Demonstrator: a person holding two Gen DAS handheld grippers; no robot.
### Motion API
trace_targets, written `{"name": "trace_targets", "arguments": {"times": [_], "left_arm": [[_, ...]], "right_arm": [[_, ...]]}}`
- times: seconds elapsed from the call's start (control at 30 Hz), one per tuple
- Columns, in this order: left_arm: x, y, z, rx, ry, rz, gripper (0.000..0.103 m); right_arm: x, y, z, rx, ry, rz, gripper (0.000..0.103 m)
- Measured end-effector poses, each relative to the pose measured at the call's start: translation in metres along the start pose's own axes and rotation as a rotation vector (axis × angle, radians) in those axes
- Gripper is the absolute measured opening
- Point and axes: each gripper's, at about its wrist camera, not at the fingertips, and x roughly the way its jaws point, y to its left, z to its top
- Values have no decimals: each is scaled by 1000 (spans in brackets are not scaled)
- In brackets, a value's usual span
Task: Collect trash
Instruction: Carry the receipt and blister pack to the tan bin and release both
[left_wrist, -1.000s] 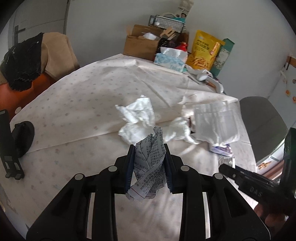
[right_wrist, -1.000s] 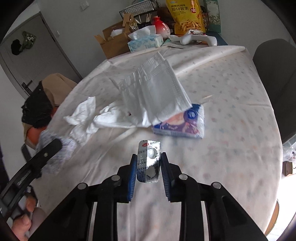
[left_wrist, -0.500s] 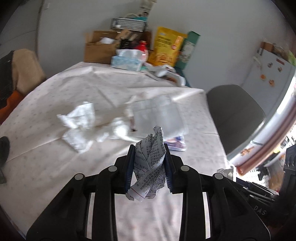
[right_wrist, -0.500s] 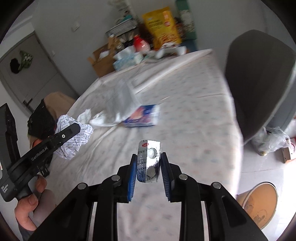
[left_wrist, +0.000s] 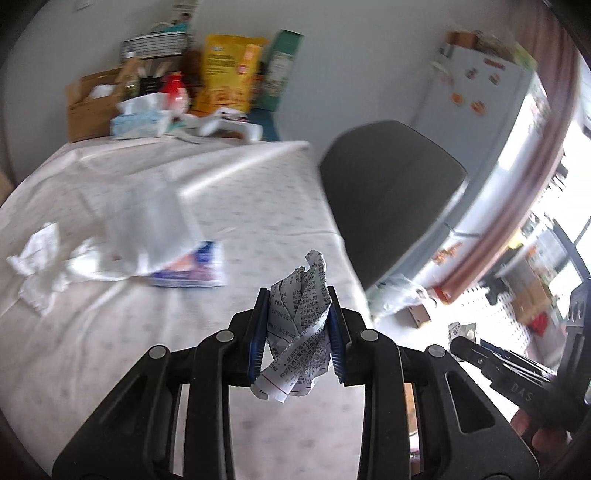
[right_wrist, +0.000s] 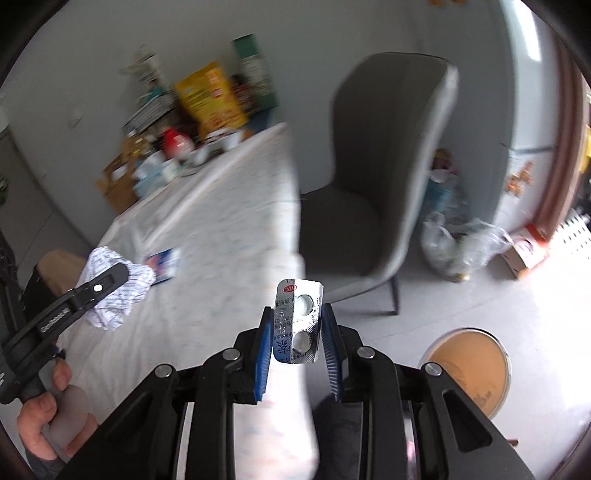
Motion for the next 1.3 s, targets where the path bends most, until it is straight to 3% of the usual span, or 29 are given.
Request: {"name": "trace_targets", "arguments": {"times": [0.57,0.67,0.7,0.73,0.77,1.07,1.3], "left_arm": [[52,-134,-8,243,100,-196,30],[59,-154,-11,272,114,-220,30],[62,-161,-11,280,122,-228,30],[65,-166,-12,288,128,-233,30],[67,-170,-13,293,133,-235,30],[88,-211,-29,365,205,-276,30],[103,-248,-43,426,262,-327,30]], "right_arm": [[-24,-140,-25,245,-25,-231,28],[-26,-153,-25,250,-35,-270,34],[-26,-161,-25,260,-42,-289,41],[-27,-167,-25,268,-46,-300,58],[-28,-172,-26,276,-52,-318,62],[-57,-212,-43,334,-58,-388,65],[-90,-237,-56,369,-90,-443,73]]}}
